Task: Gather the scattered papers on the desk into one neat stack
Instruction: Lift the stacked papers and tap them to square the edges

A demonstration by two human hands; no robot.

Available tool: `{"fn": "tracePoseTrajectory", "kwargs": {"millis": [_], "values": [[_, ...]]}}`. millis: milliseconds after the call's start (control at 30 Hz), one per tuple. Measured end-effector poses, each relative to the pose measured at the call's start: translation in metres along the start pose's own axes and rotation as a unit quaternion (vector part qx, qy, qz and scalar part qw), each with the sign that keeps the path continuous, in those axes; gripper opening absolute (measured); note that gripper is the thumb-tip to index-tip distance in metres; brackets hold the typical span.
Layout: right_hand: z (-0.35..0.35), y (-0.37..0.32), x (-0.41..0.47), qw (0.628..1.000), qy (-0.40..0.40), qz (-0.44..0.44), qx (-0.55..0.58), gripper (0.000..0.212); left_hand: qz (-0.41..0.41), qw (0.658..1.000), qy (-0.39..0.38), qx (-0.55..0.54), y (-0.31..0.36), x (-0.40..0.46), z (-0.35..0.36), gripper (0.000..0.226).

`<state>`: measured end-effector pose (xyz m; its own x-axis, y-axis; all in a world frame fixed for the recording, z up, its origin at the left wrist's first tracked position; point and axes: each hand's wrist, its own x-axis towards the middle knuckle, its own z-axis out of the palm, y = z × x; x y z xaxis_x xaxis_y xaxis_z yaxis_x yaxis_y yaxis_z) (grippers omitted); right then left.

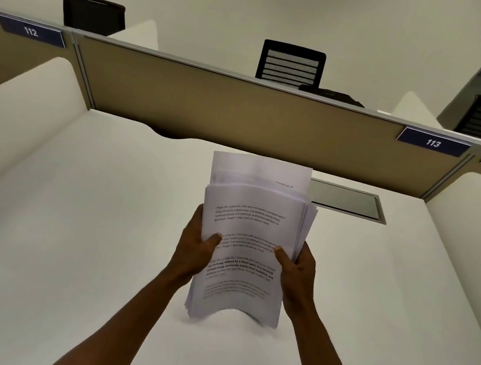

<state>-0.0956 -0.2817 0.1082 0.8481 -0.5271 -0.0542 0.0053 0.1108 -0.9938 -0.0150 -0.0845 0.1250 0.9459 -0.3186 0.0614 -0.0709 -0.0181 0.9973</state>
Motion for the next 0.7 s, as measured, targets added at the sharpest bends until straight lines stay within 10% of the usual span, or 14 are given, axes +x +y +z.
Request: {"fn": "tracePoseTrajectory", "kwargs": {"millis": [700], "values": [[0.006,0.019,-0.010,1.000,-0.003,-0.007,-0.021,0.040,-0.023,0.996,0.087,-0.018,-0.028,-0.019,-0.004,0.052]]}}
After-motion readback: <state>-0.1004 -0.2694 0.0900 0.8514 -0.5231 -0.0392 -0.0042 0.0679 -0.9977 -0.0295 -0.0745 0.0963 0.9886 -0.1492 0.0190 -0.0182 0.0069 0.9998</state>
